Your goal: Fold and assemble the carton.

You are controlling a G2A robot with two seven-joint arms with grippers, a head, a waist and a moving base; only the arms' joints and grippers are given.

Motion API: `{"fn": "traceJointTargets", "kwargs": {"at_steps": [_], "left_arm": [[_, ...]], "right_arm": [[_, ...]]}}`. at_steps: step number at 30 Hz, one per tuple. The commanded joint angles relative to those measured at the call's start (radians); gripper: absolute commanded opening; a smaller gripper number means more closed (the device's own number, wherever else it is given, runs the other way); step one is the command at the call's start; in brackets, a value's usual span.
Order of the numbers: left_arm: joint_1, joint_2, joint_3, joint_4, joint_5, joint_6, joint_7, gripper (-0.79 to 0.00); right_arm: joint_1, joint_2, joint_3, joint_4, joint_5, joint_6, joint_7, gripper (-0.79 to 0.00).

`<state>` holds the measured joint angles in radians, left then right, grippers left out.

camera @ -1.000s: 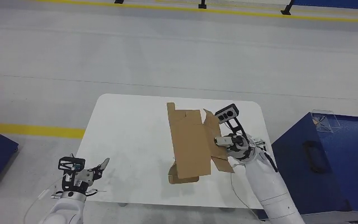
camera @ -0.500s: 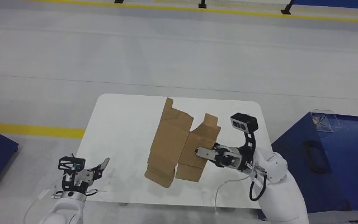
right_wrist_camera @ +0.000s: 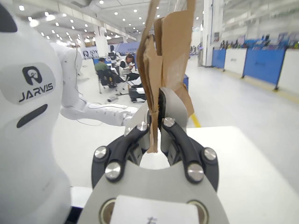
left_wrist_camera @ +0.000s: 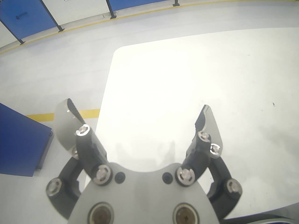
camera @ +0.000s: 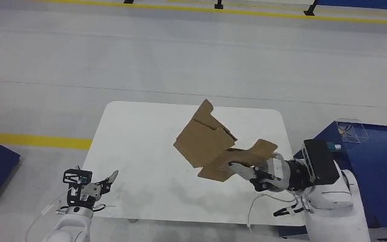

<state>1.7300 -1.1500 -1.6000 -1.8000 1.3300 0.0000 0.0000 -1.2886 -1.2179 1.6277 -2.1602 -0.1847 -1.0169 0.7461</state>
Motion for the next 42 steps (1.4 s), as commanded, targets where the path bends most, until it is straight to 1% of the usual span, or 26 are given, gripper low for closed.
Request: {"fn": "traceJointTargets", "kwargs": {"at_steps": [1, 3, 5, 7, 9, 11, 12, 13, 14, 16, 17, 19, 21, 22, 24, 27, 29, 31, 32, 33, 34, 36, 39, 42], "left_arm": [[0.0, 0.0, 0.0, 0.0, 0.0, 0.0, 0.0, 0.0], [0.0, 0.0, 0.0, 0.0, 0.0, 0.0, 0.0, 0.0], [0.0, 0.0, 0.0, 0.0, 0.0, 0.0, 0.0, 0.0], [0.0, 0.0, 0.0, 0.0, 0.0, 0.0, 0.0, 0.0], [0.0, 0.0, 0.0, 0.0, 0.0, 0.0, 0.0, 0.0], [0.0, 0.0, 0.0, 0.0, 0.0, 0.0, 0.0, 0.0], [0.0, 0.0, 0.0, 0.0, 0.0, 0.0, 0.0, 0.0], [0.0, 0.0, 0.0, 0.0, 0.0, 0.0, 0.0, 0.0], [0.0, 0.0, 0.0, 0.0, 0.0, 0.0, 0.0, 0.0], [0.0, 0.0, 0.0, 0.0, 0.0, 0.0, 0.0, 0.0], [0.0, 0.0, 0.0, 0.0, 0.0, 0.0, 0.0, 0.0], [0.0, 0.0, 0.0, 0.0, 0.0, 0.0, 0.0, 0.0], [0.0, 0.0, 0.0, 0.0, 0.0, 0.0, 0.0, 0.0], [0.0, 0.0, 0.0, 0.0, 0.0, 0.0, 0.0, 0.0], [0.0, 0.0, 0.0, 0.0, 0.0, 0.0, 0.0, 0.0], [0.0, 0.0, 0.0, 0.0, 0.0, 0.0, 0.0, 0.0], [0.0, 0.0, 0.0, 0.0, 0.0, 0.0, 0.0, 0.0], [0.0, 0.0, 0.0, 0.0, 0.0, 0.0, 0.0, 0.0], [0.0, 0.0, 0.0, 0.0, 0.0, 0.0, 0.0, 0.0], [0.0, 0.0, 0.0, 0.0, 0.0, 0.0, 0.0, 0.0], [0.0, 0.0, 0.0, 0.0, 0.0, 0.0, 0.0, 0.0], [0.0, 0.0, 0.0, 0.0, 0.0, 0.0, 0.0, 0.0], [0.0, 0.0, 0.0, 0.0, 0.0, 0.0, 0.0, 0.0], [0.0, 0.0, 0.0, 0.0, 0.0, 0.0, 0.0, 0.0]], "right_arm": [[-0.006, 0.002, 0.055, -0.104, -0.138, 0.005, -0.038, -0.785], [-0.005, 0.006, 0.096, -0.19, -0.306, 0.005, -0.098, -0.785], [0.037, 0.016, 0.098, -0.19, -0.494, 0.005, -0.213, -0.785], [0.08, 0.034, 0.083, -0.19, -0.755, 0.005, -0.359, -0.785], [0.108, 0.059, 0.046, -0.19, -1.078, 0.005, -0.564, -0.785], [0.107, 0.083, 0.015, -0.19, -1.413, 0.005, -0.813, -0.785], [0.1, 0.092, 0.015, -0.19, -1.567, 0.024, -0.938, -0.785], [0.079, 0.101, 0.005, -0.19, -1.722, 0.079, -1.063, -0.785], [0.039, 0.111, -0.01, -0.19, -1.878, 0.165, -1.181, -0.785], [-0.08, 0.128, -0.034, -0.19, -2.151, 0.391, -1.382, -0.785], [-0.145, 0.134, -0.034, -0.19, -2.263, 0.512, -1.444, -0.785], [-0.27, 0.139, -0.035, -0.19, -2.395, 0.719, -1.51, -0.785], [-0.363, 0.141, -0.033, -0.19, -2.505, 0.897, -1.523, -0.785], [-0.404, 0.14, -0.038, -0.19, -2.543, 0.967, -1.519, -0.785], [-0.468, 0.14, -0.049, -0.19, -2.593, 1.056, -1.499, -0.785], [-0.514, 0.138, -0.059, -0.19, -2.582, 1.109, -1.482, -0.785], [-0.518, 0.138, -0.056, -0.19, -2.51, 1.105, -1.486, -0.785], [-0.508, 0.139, -0.033, -0.19, -2.376, 1.061, -1.508, -0.785], [-0.498, 0.14, -0.012, -0.19, -2.306, 1.021, -1.524, -0.785], [-0.485, 0.141, 0.015, -0.19, -2.229, 0.975, -1.524, -0.785], [-0.478, 0.142, 0.044, -0.19, -2.154, 0.903, -1.505, -0.785], [-0.456, 0.147, 0.079, -0.19, -1.944, 0.697, -1.535, -0.785], [-0.422, 0.155, 0.154, -0.19, -1.63, 0.388, -1.52, -0.785], [-0.405, 0.166, 0.209, -0.19, -1.339, 0.078, -1.436, -0.785]]}}
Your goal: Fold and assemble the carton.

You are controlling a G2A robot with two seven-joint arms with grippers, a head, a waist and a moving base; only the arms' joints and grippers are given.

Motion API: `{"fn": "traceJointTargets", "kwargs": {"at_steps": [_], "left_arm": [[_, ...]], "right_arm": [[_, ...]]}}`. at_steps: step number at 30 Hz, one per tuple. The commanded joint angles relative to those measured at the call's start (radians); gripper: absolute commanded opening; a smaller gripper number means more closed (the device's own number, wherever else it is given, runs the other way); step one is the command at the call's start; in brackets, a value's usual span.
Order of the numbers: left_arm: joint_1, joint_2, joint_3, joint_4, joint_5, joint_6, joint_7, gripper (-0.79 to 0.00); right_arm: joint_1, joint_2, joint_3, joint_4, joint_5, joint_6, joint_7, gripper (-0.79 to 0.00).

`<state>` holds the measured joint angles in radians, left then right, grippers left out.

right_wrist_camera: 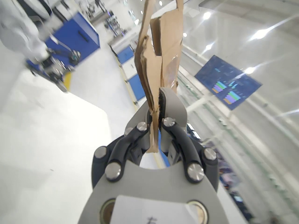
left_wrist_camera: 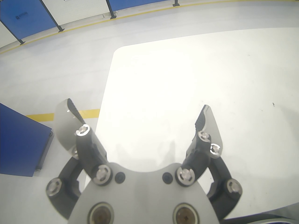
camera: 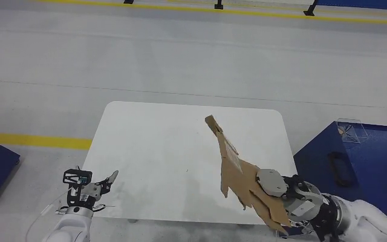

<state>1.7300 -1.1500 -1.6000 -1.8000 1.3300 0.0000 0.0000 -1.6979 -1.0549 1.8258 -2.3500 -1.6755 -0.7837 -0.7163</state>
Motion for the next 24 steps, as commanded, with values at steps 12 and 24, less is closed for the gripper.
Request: {"fn": "traceJointTargets", "kwargs": {"at_steps": [12, 24], "left_arm": [[0.0, 0.0, 0.0, 0.0, 0.0, 0.0, 0.0, 0.0], [0.0, 0.0, 0.0, 0.0, 0.0, 0.0, 0.0, 0.0]], "right_arm": [[0.115, 0.122, -0.286, 0.158, 1.318, -0.229, 0.725, -0.785], [0.4, 0.175, -0.703, 0.459, 2.261, -0.116, 1.435, -0.785]]}}
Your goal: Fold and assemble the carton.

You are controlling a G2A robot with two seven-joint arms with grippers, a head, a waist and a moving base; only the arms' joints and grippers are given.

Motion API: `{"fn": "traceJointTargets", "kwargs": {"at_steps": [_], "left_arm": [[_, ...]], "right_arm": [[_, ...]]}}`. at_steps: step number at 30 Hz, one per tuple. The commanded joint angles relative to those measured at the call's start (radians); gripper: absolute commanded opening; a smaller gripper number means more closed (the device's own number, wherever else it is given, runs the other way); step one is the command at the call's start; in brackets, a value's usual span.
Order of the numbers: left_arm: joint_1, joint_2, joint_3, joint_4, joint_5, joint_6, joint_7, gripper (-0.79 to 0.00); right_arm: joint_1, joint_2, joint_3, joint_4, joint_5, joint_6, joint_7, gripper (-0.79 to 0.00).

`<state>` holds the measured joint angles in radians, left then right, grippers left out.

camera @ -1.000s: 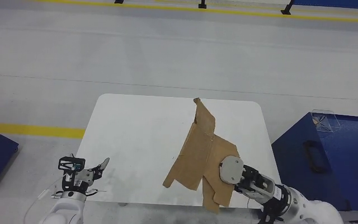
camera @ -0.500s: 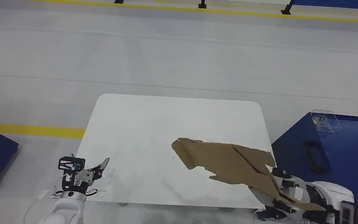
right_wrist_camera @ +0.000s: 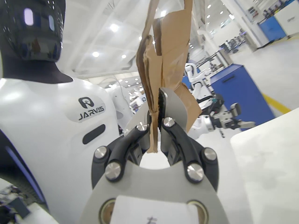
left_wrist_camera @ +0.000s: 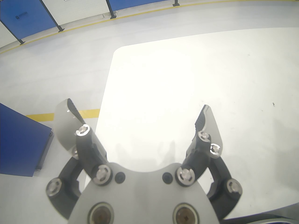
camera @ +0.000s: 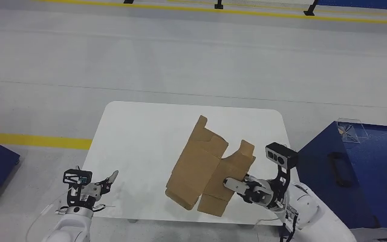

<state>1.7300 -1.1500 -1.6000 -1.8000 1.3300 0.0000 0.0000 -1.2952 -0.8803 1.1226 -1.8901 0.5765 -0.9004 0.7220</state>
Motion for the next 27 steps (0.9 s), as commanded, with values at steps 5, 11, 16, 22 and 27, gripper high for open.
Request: {"fn": "traceJointTargets", "kwargs": {"at_steps": [5, 11, 16, 22, 27], "left_arm": [[0.0, 0.0, 0.0, 0.0, 0.0, 0.0, 0.0, 0.0], [0.0, 0.0, 0.0, 0.0, 0.0, 0.0, 0.0, 0.0], [0.0, 0.0, 0.0, 0.0, 0.0, 0.0, 0.0, 0.0], [0.0, 0.0, 0.0, 0.0, 0.0, 0.0, 0.0, 0.0], [0.0, 0.0, 0.0, 0.0, 0.0, 0.0, 0.0, 0.0]], "right_arm": [[-0.002, 0.0, 0.0, -0.001, 0.009, 0.001, -0.003, -0.785], [-0.017, -0.004, -0.022, -0.03, 0.092, 0.057, -0.038, -0.785], [-0.018, -0.017, -0.081, -0.133, 0.663, 0.216, 0.085, -0.785], [-0.031, -0.043, -0.118, -0.115, 1.36, 0.72, 0.331, -0.785], [-0.037, -0.061, -0.173, -0.1, 1.676, 1.123, 0.284, -0.785]]}}
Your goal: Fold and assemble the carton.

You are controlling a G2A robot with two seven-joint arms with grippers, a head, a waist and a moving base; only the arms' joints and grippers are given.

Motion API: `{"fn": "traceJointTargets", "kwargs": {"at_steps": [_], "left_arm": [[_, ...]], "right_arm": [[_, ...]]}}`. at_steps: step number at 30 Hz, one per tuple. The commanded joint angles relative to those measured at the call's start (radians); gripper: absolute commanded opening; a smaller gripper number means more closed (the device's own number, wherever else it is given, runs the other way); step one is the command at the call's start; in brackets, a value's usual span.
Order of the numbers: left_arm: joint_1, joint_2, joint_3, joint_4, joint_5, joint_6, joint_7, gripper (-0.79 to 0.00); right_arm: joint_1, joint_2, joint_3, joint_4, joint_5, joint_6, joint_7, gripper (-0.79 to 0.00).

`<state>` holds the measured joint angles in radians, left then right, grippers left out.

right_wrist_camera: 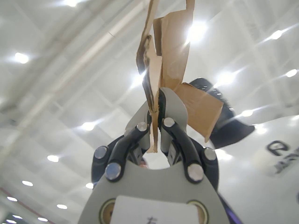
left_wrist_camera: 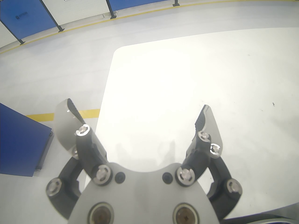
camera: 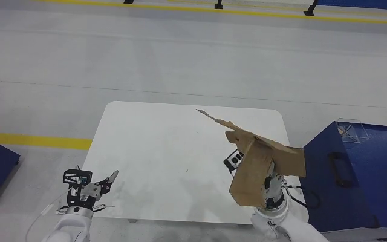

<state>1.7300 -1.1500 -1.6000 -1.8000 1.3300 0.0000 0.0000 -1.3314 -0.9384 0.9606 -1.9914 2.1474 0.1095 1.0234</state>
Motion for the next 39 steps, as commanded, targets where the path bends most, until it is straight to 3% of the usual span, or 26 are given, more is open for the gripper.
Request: {"fn": "traceJointTargets", "kwargs": {"at_steps": [1, 3, 6, 9, 14, 20, 27, 33, 39], "left_arm": [[0.0, 0.0, 0.0, 0.0, 0.0, 0.0, 0.0, 0.0], [0.0, 0.0, 0.0, 0.0, 0.0, 0.0, 0.0, 0.0], [0.0, 0.0, 0.0, 0.0, 0.0, 0.0, 0.0, 0.0], [0.0, 0.0, 0.0, 0.0, 0.0, 0.0, 0.0, 0.0], [0.0, 0.0, 0.0, 0.0, 0.0, 0.0, 0.0, 0.0], [0.0, 0.0, 0.0, 0.0, 0.0, 0.0, 0.0, 0.0], [0.0, 0.0, 0.0, 0.0, 0.0, 0.0, 0.0, 0.0], [0.0, 0.0, 0.0, 0.0, 0.0, 0.0, 0.0, 0.0], [0.0, 0.0, 0.0, 0.0, 0.0, 0.0, 0.0, 0.0]], "right_arm": [[-0.002, -0.007, -0.024, 0.004, 0.19, 0.189, -0.041, -0.785], [0.005, -0.015, -0.049, 0.014, 0.373, 0.323, -0.127, -0.785], [0.019, -0.025, -0.08, 0.03, 0.594, 0.444, -0.269, -0.785], [0.036, -0.035, -0.09, 0.042, 0.683, 0.464, -0.365, -0.785], [0.044, -0.052, -0.082, 0.049, 0.646, 0.432, -0.395, -0.785], [0.042, -0.068, -0.003, 0.055, 0.166, 0.209, -0.21, -0.785], [0.025, -0.07, 0.119, 0.083, -0.466, -0.178, 0.028, -0.785], [-0.013, -0.063, 0.218, 0.103, -0.858, -0.419, 0.084, -0.785], [-0.047, -0.069, 0.232, 0.17, -1.155, -0.623, 0.044, -0.785]]}}
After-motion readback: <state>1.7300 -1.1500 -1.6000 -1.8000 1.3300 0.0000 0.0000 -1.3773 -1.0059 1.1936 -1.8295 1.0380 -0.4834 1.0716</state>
